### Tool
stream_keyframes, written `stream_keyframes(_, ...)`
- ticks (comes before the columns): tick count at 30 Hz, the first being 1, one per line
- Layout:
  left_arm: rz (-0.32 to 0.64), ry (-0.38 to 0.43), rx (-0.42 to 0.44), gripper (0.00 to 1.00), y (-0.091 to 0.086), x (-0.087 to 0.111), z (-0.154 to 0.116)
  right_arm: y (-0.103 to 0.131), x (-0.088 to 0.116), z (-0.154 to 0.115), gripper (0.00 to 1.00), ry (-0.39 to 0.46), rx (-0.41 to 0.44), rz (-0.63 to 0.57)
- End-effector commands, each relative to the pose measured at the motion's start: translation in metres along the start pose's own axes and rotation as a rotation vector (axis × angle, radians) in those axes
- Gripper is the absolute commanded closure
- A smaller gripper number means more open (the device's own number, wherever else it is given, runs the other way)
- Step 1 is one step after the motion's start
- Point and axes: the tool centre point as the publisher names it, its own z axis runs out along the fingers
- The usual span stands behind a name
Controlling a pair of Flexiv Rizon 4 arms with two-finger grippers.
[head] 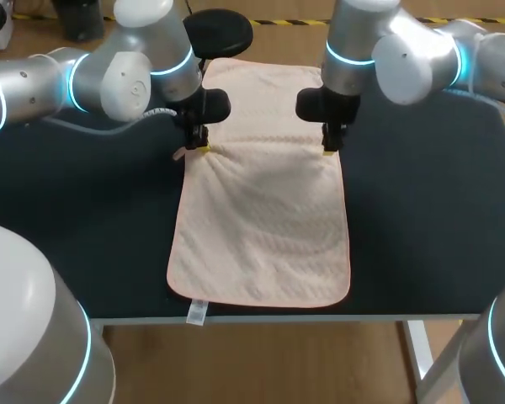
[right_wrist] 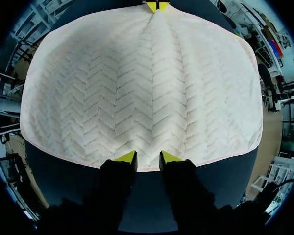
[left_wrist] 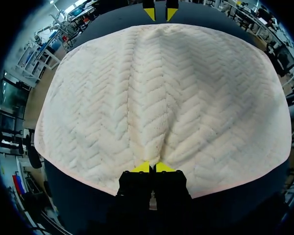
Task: Fold the towel
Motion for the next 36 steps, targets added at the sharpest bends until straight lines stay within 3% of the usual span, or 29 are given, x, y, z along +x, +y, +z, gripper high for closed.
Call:
stream_keyframes(1,0.006,0.003,0.002,1.00,-0.001,0.001,-0.002,-0.001,0.000,0.006,0.00,0.005,-0.002,-0.003)
stream_keyframes(23,0.010,0.006,0.001,1.00,0.000,0.004,-0.004,-0.005,-0.010,0.033,0.00,0.039,-0.008,0.000)
stream_keyframes(24,0.010,0.006,0.001,1.00,0.000,0.004,-0.004,-0.005,-0.009,0.034,0.46,0.042,-0.003,-0.002)
stream_keyframes(25,0.009,0.006,0.002,1.00,0.000,0.004,-0.004,-0.005,-0.008,0.036,0.79,0.047,0.002,-0.001)
stream_keyframes(26,0.009,0.005,0.002,1.00,0.000,0.004,-0.004,-0.006,-0.007,0.037,1.00,0.048,0.002,0.000)
stream_keyframes(36,0.017,0.006,0.004,1.00,0.000,0.004,-0.005,-0.009,0.001,0.036,1.00,0.038,-0.001,0.005)
